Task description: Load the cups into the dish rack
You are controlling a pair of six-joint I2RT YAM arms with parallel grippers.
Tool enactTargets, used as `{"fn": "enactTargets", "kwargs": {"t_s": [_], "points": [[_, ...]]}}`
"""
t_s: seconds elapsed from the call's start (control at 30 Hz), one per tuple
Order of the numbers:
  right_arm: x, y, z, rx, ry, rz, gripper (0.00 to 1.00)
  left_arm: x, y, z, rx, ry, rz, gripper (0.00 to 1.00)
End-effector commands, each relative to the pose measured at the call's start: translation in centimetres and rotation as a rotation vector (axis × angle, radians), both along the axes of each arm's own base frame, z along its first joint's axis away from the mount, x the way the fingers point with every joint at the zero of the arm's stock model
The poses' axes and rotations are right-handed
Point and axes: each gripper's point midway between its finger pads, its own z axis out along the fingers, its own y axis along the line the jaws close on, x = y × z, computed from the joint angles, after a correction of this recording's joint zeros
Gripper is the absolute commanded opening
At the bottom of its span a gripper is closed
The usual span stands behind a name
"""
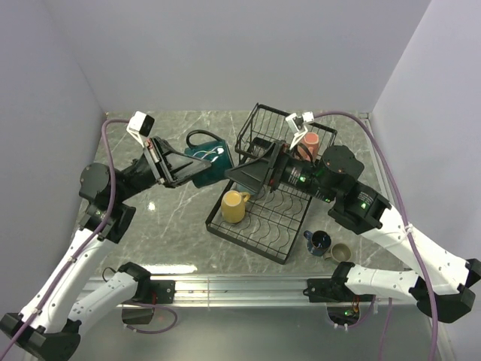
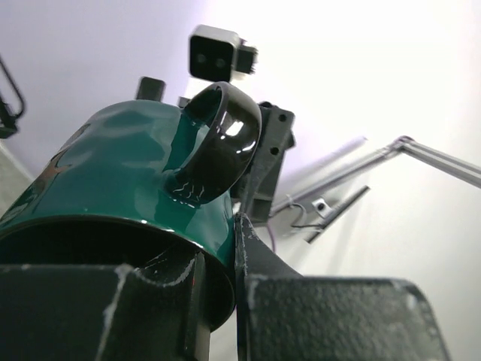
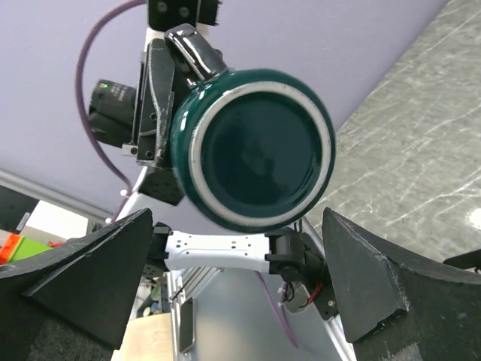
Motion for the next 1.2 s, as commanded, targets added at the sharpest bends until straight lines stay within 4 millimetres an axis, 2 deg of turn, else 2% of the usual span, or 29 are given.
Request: {"fn": "enactTargets", "kwargs": {"t_s": [0.0,0.17,0.37,0.7,1.17], "points": [[-0.5,0.0,2.5,0.083,-0.065,0.030,1.00,-4.6,2.1,5.2,-0.180,-0.175,-0.082,0.00],[-0.4,0.5,2.9,0.102,-0.066,0.043,1.00,-6.1,2.7,5.7,-0.240,-0.197,-0.135,0.00],[-0.5,1.0,3.9,0.164,-0.065,0.066,1.00,-6.8,3.0,5.3,-0.278,-0.186,-0.179,0.00],[-0.7,2.3,5.4,0.193,-0.082,0.121,1.00,-6.4,2.8,4.4,-0.242,-0.156,-0.152,0.00],[0.0,3.5,4.4,0.162,-0.055,0.120,1.00,-5.1,1.8,3.2,-0.120,-0.144,-0.109,0.00]]}}
